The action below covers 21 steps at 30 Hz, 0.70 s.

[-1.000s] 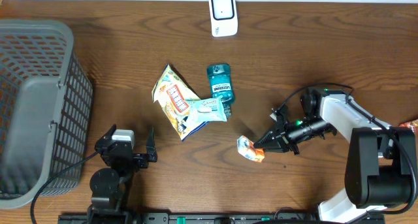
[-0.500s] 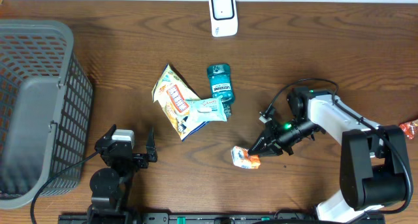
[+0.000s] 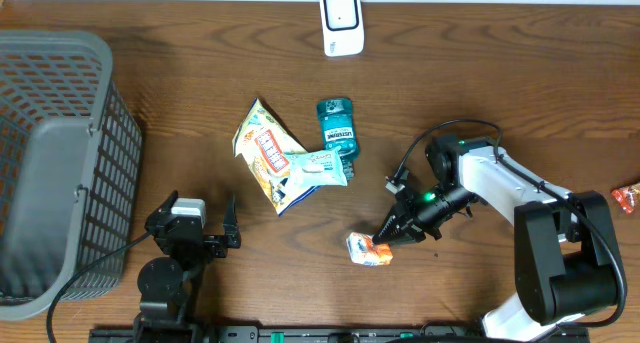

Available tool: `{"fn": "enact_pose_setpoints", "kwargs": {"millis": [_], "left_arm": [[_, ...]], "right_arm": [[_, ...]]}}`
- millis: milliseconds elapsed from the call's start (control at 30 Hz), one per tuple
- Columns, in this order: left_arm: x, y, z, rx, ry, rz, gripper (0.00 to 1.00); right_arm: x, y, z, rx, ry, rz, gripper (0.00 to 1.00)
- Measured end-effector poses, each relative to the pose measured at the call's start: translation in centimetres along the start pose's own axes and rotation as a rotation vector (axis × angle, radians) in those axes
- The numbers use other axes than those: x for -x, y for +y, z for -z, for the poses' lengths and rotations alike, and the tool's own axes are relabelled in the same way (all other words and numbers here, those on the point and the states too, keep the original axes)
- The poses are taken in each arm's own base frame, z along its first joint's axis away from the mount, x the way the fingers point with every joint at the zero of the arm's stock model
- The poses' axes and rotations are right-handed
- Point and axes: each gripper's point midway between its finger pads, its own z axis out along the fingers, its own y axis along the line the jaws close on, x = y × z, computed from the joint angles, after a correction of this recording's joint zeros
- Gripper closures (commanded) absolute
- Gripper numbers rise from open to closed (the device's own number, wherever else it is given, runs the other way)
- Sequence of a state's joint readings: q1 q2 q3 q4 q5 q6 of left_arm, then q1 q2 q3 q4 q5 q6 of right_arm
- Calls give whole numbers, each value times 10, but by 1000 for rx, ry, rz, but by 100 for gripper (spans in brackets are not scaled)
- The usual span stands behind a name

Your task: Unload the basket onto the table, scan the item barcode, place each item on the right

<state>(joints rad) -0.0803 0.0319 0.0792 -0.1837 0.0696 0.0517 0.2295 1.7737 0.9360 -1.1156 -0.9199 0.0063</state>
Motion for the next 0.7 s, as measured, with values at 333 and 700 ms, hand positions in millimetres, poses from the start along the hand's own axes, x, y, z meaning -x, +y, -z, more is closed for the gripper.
{"fn": "enact_pose_setpoints", "kwargs": {"millis": [333,700], "left_arm": [[0,0,0,0,0,0,2],[0,0,0,0,0,0,2]], "right_arm": [[0,-3,0,-16,0,0,98],[5,-5,2,-43,-16,20,98]]}}
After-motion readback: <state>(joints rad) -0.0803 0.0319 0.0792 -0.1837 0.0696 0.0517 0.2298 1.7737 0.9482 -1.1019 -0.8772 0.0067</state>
